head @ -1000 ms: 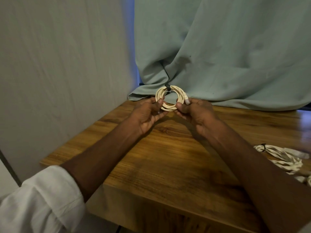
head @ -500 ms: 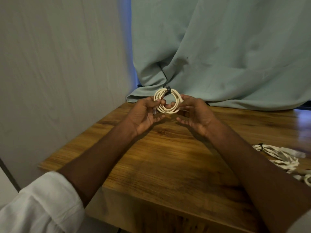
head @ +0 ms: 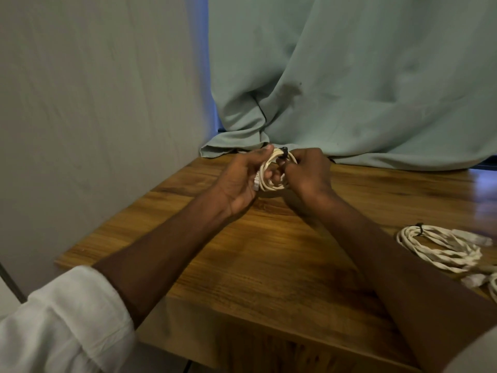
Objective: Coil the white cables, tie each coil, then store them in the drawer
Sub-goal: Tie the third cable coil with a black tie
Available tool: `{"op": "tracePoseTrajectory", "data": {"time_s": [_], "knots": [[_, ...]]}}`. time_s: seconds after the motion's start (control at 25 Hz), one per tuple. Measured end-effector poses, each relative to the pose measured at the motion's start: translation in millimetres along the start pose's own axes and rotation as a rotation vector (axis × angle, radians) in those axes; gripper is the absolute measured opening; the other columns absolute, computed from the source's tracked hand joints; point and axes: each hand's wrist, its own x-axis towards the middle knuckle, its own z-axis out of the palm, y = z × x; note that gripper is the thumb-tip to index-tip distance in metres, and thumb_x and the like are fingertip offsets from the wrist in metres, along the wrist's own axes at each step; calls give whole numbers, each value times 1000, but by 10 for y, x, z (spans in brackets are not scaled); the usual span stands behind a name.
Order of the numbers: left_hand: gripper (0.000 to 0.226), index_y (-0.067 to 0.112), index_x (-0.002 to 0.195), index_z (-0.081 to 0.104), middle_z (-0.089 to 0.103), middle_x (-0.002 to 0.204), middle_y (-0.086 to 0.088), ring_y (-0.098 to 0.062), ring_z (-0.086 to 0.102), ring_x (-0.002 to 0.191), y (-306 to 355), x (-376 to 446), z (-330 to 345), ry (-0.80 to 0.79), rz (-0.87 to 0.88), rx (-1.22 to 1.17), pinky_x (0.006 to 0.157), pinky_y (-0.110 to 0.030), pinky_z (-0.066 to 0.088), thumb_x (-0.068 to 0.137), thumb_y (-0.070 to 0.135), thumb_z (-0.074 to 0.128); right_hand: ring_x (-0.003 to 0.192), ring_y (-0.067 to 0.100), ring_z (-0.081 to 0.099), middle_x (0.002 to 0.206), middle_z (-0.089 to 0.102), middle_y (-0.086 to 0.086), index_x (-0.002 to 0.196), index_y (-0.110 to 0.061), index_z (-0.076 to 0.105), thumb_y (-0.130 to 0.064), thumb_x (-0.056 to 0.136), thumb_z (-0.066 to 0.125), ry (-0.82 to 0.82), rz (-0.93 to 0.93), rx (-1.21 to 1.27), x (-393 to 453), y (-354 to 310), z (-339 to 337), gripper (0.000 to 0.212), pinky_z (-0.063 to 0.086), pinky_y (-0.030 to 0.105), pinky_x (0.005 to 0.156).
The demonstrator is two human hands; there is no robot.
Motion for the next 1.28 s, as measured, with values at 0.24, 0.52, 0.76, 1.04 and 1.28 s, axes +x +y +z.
{"op": "tracePoseTrajectory", "data": {"time_s": [0.24,0.52,0.76,1.04,1.28], "knots": [[23,0,101,67,50,55,-4,-22,50,62,-47,78,6,61,-45,-117,78,-39,49,96,23,65,76,26,78,77,79,6,83,-16,81,-7,86,75,-40,248,375,84,53,77,11,65,55,75],[30,4,110,72,69,79,-9,-18,66,66,34,-44,-1,72,-9,140,69,-32,58,105,29,57,76,6,69,88,78,-6,100,-22,81,-18,81,85,179,-174,-99,-65,80,-42,20,60,33,72],[52,-10,141,51,65,93,-14,-20,67,75,16,-56,-20,56,0,103,78,-40,58,100,19,65,74,7,69,87,79,-3,102,-18,82,-15,87,79,155,-213,-119,-124,-14,-98,16,60,32,72],[26,1,126,59,70,90,-10,-11,65,68,-31,-15,-9,35,2,-98,71,-29,60,102,10,56,77,10,77,86,79,-4,100,-17,82,-15,81,86,15,11,171,-22,74,-137,20,66,40,75],[32,-1,131,60,73,92,-14,-23,71,85,-84,-11,-66,129,-13,205,72,-40,61,102,10,63,104,11,69,114,76,-3,120,-19,75,-19,84,79,97,-141,-82,-184,-18,-150,37,58,39,92]]}}
